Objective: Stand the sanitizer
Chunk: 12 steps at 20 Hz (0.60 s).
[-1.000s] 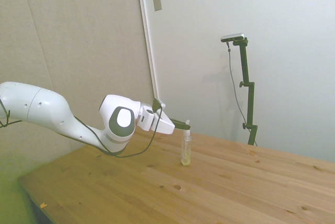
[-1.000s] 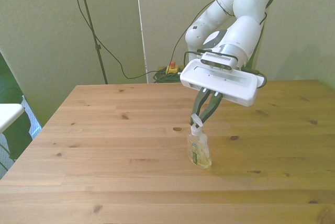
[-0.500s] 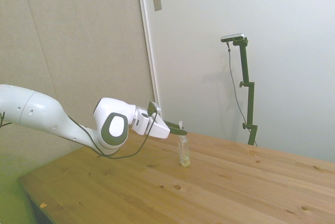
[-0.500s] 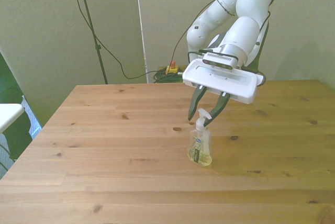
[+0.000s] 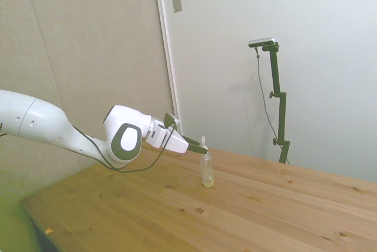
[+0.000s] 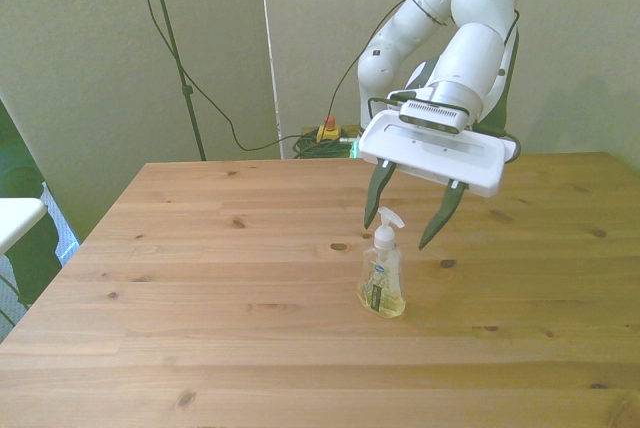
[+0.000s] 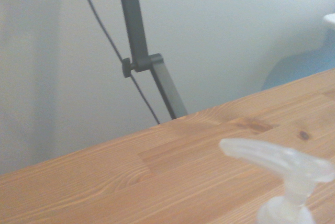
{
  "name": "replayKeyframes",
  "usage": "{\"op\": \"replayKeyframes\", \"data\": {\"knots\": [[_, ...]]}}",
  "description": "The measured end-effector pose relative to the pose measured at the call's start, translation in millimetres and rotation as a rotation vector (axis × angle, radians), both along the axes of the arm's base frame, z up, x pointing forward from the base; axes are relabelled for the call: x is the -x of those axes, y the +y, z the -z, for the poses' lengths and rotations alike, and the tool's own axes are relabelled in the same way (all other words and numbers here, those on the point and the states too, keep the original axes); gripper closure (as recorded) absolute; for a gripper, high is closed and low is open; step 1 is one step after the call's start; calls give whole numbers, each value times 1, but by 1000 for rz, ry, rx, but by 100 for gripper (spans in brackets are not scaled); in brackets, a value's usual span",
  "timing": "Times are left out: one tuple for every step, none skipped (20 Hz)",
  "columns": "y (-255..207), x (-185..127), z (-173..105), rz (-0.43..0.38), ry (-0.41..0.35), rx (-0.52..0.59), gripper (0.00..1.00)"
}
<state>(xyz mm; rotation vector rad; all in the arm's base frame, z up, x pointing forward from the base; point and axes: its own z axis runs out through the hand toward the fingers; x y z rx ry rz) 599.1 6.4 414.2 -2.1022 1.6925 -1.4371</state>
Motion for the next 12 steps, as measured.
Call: {"op": "replayKeyframes", "data": {"knots": [[5, -1, 0, -13, 11, -6, 0], [9, 0, -1, -28, 24, -13, 0], [14, 1, -3, -47, 36, -21, 0], [19, 2, -6, -69, 55, -33, 0], [23, 3, -9, -93, 77, -47, 0], [26, 5, -11, -117, 101, -59, 0], [28, 7, -14, -143, 126, -74, 0], [27, 9, -17, -160, 147, -87, 0], [24, 10, -20, -174, 166, -100, 0], [22, 11, -21, -190, 189, -111, 0], [21, 12, -21, -209, 217, -119, 0], [22, 13, -20, -232, 247, -124, 0]]}}
